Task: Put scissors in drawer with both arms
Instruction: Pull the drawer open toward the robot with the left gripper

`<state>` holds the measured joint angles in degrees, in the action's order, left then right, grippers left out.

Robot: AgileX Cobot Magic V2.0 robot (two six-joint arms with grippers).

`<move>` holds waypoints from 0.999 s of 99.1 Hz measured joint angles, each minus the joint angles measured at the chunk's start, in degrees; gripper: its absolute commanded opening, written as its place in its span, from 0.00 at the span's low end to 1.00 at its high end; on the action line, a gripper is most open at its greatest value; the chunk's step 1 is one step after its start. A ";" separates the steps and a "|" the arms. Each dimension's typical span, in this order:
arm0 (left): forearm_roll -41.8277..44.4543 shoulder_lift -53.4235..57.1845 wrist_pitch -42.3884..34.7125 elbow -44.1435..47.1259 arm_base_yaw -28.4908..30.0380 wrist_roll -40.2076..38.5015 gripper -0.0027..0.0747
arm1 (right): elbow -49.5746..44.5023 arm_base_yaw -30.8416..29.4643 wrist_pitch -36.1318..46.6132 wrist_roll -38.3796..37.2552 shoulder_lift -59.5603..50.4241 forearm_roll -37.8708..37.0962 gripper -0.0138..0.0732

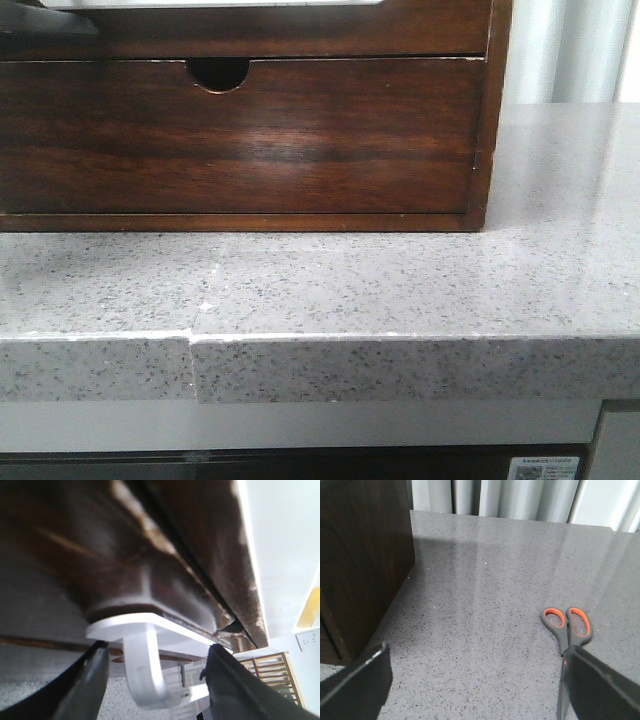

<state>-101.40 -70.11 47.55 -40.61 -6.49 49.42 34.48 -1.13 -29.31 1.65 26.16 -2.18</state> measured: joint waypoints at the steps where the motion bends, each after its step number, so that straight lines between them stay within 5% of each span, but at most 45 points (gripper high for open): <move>1: 0.00 -0.01 0.00 -0.11 0.04 0.00 0.53 | 0.00 0.00 0.00 0.00 0.00 0.00 0.88; 18: -0.02 -0.38 0.00 -0.48 -0.38 0.00 0.53 | 0.00 0.00 0.00 0.00 0.00 0.00 0.88; 59: -0.02 -0.50 0.91 -0.48 -0.38 -0.85 0.18 | 0.00 0.00 0.00 0.00 0.00 0.00 0.88; 99: -3.72 2.32 3.34 4.25 -0.38 -3.53 0.04 | 0.00 0.00 -0.11 0.00 0.00 0.00 0.88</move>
<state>-105.12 -67.79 50.89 -36.36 -6.86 45.88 34.48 -1.13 -29.42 1.65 26.16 -2.18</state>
